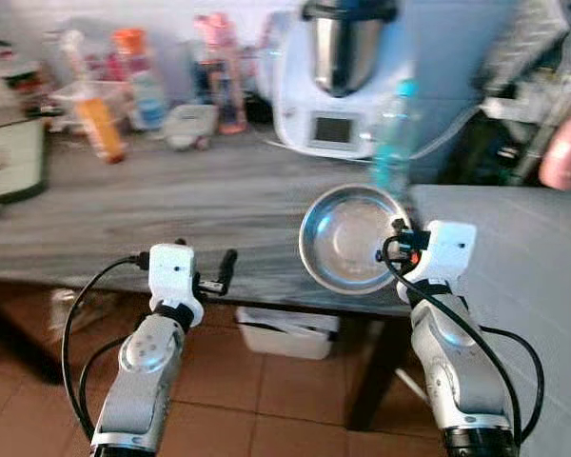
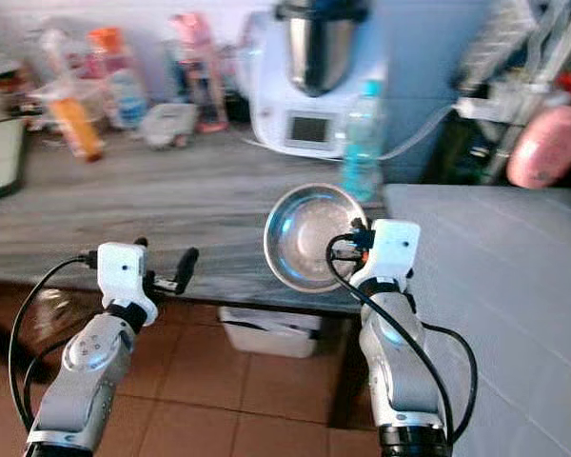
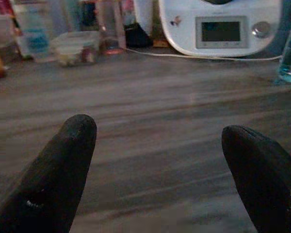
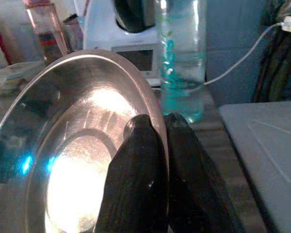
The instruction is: Setting the table
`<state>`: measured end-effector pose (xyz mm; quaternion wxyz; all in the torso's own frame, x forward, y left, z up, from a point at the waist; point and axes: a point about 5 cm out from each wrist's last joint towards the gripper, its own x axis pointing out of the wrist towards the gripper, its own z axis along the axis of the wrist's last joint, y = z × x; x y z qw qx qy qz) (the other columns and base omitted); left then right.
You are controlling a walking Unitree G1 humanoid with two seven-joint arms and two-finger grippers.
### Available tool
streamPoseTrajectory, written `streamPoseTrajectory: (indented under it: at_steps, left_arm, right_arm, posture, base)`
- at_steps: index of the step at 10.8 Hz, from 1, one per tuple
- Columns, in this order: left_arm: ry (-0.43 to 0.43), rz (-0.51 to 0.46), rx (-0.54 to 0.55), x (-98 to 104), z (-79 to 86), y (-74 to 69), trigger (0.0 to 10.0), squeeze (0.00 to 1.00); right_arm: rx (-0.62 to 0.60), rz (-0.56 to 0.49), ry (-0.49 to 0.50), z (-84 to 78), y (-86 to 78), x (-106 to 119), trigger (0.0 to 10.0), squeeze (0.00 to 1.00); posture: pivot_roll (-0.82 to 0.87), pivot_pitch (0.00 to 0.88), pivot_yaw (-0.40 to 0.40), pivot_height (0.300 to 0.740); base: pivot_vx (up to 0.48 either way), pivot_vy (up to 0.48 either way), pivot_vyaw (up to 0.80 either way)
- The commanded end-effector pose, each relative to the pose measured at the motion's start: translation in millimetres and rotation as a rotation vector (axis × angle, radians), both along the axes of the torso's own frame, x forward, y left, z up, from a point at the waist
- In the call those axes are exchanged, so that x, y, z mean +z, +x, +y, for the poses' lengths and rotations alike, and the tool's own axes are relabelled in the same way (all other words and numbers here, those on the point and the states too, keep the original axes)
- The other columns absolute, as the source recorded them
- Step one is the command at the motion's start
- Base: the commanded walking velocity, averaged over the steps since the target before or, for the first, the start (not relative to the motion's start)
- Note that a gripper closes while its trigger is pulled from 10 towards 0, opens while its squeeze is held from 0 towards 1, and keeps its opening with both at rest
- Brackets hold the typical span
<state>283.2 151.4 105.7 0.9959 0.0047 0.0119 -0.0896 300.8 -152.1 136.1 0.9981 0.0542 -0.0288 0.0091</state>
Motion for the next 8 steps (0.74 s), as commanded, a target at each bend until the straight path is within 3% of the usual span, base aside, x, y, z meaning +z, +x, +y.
streamPoseTrajectory:
  at_steps: [1,6,8]
  left_arm:
    - [0.000,0.018,0.006,-1.6,2.7,0.1,10.0,0.00]
    - [0.026,0.018,-0.035,-2.0,-2.0,-0.7,10.0,0.00]
    - [0.029,0.018,-0.044,-1.7,-3.1,-0.3,10.0,0.00]
  right_arm:
    - [0.005,-0.010,0.014,1.3,0.6,3.3,10.0,0.00]
    - [0.007,-0.004,0.022,1.6,0.7,2.4,10.0,0.00]
    - [0.005,0.000,0.025,1.5,0.2,1.7,10.0,0.00]
  posture:
    - [0.09,0.000,0.039,0.740]
    - [0.09,0.000,0.041,0.740]
    - [0.09,0.000,0.041,0.740]
  base:
    - [0.000,0.000,0.00]
    - [0.000,0.480,0.00]
    - [0.000,0.480,-0.64]
